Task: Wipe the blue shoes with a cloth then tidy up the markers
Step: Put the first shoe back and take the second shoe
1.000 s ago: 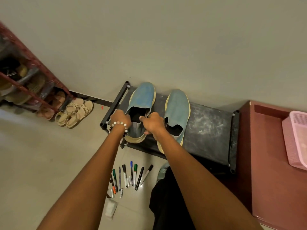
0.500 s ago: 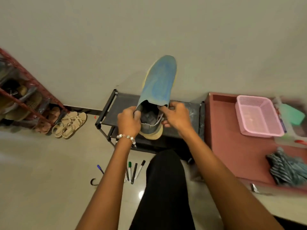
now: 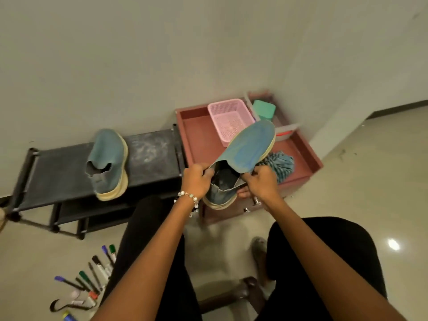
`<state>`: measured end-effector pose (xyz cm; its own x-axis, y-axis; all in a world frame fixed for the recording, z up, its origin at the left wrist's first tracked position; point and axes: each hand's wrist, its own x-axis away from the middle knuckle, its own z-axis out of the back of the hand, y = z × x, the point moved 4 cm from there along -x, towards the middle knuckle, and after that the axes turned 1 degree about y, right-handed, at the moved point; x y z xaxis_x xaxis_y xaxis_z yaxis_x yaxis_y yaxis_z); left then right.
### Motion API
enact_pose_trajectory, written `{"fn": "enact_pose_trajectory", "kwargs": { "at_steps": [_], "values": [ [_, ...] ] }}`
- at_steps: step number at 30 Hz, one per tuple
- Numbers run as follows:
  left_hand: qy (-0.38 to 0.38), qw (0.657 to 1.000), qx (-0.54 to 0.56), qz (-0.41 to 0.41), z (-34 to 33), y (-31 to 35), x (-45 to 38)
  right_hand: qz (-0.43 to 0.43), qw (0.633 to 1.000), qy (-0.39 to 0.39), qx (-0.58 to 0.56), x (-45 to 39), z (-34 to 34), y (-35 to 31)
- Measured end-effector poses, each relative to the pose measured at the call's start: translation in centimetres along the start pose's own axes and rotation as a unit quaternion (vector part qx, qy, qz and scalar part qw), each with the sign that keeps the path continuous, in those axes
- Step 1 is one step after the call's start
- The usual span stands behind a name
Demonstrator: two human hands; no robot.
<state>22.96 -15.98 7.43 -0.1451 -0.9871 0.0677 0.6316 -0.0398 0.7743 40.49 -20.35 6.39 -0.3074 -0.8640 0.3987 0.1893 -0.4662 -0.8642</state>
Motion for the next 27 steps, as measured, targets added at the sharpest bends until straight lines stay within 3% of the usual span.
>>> {"fn": "enact_pose_trajectory", "kwargs": {
  "at_steps": [5, 11, 15, 16, 17, 18, 20, 21, 24, 27],
  "values": [
    [-0.053, 0.998, -0.045, 0.003, -4.0, -1.3, -1.6, -0.039, 0.999, -0.028, 0.001, -2.7, 0.4, 4.2],
    [-0.022, 0.993, -0.12, 0.001, -4.7, -3.2, -3.6, -0.051, 0.995, -0.085, -0.01, -5.5, -1.1, 4.3],
    [0.0, 0.992, -0.122, 0.041, -4.9, -3.8, -4.1, -0.086, 0.974, -0.208, 0.01, -5.9, 0.6, 3.7],
    [0.011, 0.992, -0.114, 0.059, -4.9, -4.0, -4.2, -0.086, 0.973, -0.209, 0.035, -6.3, 1.8, 3.7],
    [0.021, 0.991, -0.106, 0.072, -5.0, -4.2, -4.3, -0.07, 0.983, -0.16, 0.063, -7.1, 3.3, 3.7],
    [0.028, 0.991, -0.102, 0.08, -5.0, -4.2, -4.3, -0.039, 0.991, -0.062, 0.11, -8.3, 5.1, 4.0],
    [0.034, 0.991, -0.105, 0.082, -5.1, -4.1, -4.2, 0.038, 0.954, 0.113, 0.276, -10.0, 7.7, 4.7],
    [0.035, 0.99, -0.108, 0.078, -5.2, -4.1, -4.1, 0.063, 0.923, 0.116, 0.361, -10.5, 7.5, 5.4],
    [0.043, 0.99, -0.112, 0.068, -5.2, -4.0, -3.9, 0.018, 0.877, -0.006, 0.479, -10.5, 5.4, 8.8],
    [0.055, 0.99, -0.106, 0.076, -5.4, -3.8, -4.0, 0.043, 0.808, 0.038, 0.586, -9.7, 4.7, 8.4]
  ]
}}
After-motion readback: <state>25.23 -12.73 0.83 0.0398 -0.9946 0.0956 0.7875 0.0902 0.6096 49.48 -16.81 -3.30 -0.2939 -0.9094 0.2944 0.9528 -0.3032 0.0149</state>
